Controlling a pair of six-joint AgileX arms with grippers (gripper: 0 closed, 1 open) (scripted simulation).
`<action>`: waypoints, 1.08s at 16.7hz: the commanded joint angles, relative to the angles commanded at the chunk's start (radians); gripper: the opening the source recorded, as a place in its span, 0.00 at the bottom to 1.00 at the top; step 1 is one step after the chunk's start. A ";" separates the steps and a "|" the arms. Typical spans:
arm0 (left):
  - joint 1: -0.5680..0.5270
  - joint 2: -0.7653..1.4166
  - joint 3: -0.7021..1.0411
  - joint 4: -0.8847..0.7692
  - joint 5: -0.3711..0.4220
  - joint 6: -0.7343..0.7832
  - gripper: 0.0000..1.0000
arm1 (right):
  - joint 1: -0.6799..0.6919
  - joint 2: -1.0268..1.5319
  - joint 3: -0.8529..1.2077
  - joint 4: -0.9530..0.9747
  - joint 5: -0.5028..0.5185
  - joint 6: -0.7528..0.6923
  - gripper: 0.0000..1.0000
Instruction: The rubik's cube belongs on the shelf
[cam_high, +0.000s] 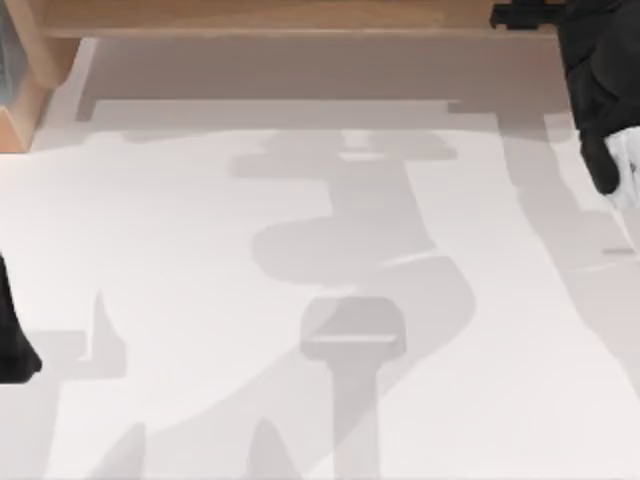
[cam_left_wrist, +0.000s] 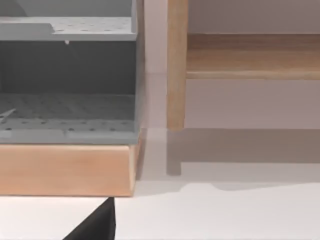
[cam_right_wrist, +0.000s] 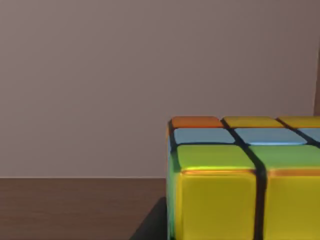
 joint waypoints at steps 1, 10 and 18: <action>0.000 0.000 0.000 0.000 0.000 0.000 1.00 | 0.000 0.000 0.000 0.000 0.000 0.000 0.45; 0.000 0.000 0.000 0.000 0.000 0.000 1.00 | 0.000 0.000 0.000 0.000 0.000 0.000 1.00; 0.000 0.000 0.000 0.000 0.000 0.000 1.00 | 0.003 0.000 -0.001 0.000 0.000 0.000 1.00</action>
